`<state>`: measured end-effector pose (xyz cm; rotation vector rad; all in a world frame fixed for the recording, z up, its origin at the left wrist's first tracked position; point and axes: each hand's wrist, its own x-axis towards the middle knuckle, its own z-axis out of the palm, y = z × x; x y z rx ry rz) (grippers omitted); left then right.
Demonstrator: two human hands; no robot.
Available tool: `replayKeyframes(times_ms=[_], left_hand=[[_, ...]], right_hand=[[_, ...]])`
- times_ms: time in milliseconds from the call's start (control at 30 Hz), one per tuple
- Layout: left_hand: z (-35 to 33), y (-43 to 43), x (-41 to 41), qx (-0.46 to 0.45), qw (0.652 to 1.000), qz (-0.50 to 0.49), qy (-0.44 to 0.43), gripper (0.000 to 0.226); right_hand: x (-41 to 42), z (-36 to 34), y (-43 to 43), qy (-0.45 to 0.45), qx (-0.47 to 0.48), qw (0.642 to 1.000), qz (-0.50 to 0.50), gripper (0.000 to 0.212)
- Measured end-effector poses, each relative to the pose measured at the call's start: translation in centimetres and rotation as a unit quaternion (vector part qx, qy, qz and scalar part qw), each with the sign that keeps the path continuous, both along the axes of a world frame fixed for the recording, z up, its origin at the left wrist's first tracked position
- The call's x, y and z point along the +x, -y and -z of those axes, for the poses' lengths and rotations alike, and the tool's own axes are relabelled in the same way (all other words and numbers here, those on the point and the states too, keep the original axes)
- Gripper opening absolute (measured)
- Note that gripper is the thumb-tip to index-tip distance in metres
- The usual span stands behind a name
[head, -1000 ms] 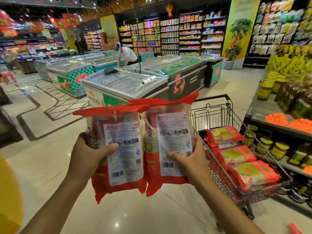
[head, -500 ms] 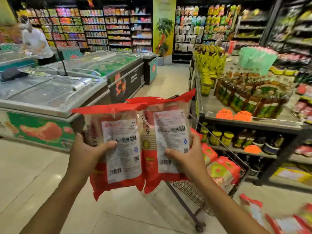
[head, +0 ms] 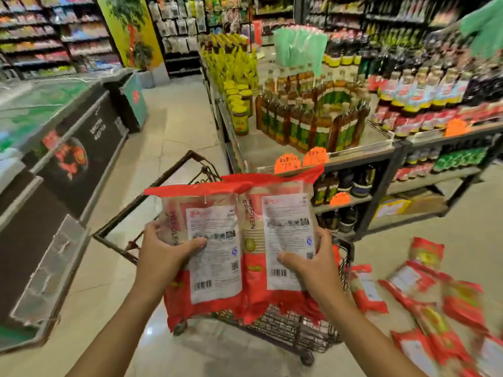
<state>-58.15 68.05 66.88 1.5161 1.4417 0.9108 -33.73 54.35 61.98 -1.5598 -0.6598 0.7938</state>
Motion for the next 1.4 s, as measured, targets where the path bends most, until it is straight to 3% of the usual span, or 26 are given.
replayKeyframes(times_ms=[333, 533, 567, 667, 700, 800, 833, 900, 967, 1000, 1100, 1167, 1300, 1400], left_hand=[[10.9, -11.6, 12.8, -0.15, 0.976, 0.139, -0.069, 0.07], [20.1, -16.6, 18.8, -0.253, 0.941, 0.2, -0.102, 0.102], [20.4, -16.8, 20.0, -0.268, 0.933, 0.216, -0.108, 0.097], [23.2, -18.6, 22.1, -0.267, 0.922, 0.248, -0.131, 0.05], [24.2, -19.4, 22.8, -0.266, 0.918, 0.257, -0.143, 0.051], [28.4, -22.1, 24.2, -0.277, 0.903, 0.27, -0.184, 0.096], [30.3, -23.0, 24.4, -0.274, 0.901, 0.274, -0.195, 0.099], [30.4, -23.3, 25.2, -0.278, 0.894, 0.279, -0.214, 0.086], [31.1, -23.4, 25.9, -0.285, 0.891, 0.275, -0.223, 0.058], [31.1, -23.3, 26.1, -0.278, 0.889, 0.281, -0.231, 0.055], [31.5, -23.1, 25.8, -0.27, 0.889, 0.291, -0.229, 0.081], [31.3, -23.3, 25.3, -0.246, 0.885, 0.312, -0.244, 0.079], [27.7, -23.7, 24.2, -0.155, 0.852, 0.419, -0.274, 0.047], [23.1, -24.2, 23.6, -0.087, 0.817, 0.498, -0.277, 0.046]], right_hand=[[8.4, 10.2, -4.9, -0.074, -0.124, 0.982, 0.119, 0.073], [10.7, 17.4, -6.5, -0.116, -0.21, 0.951, 0.194, 0.074], [11.0, 18.5, -6.8, -0.124, -0.219, 0.946, 0.205, 0.074], [12.2, 22.7, -7.2, -0.143, -0.25, 0.932, 0.219, 0.088], [12.5, 24.2, -7.3, -0.154, -0.259, 0.927, 0.224, 0.089], [13.3, 27.1, -7.7, -0.175, -0.274, 0.909, 0.261, 0.083], [13.5, 27.9, -7.8, -0.184, -0.281, 0.902, 0.272, 0.085], [13.7, 29.1, -7.9, -0.198, -0.292, 0.894, 0.277, 0.088], [13.8, 29.4, -8.3, -0.202, -0.307, 0.889, 0.274, 0.089], [13.8, 28.9, -8.6, -0.187, -0.325, 0.888, 0.265, 0.084], [13.5, 26.7, -9.3, -0.121, -0.367, 0.892, 0.233, 0.061], [13.0, 24.8, -9.9, -0.036, -0.41, 0.885, 0.217, 0.056], [11.5, 20.5, -11.9, 0.175, -0.501, 0.837, 0.132, 0.079], [10.0, 15.2, -15.1, 0.238, -0.48, 0.842, 0.061, 0.078]])
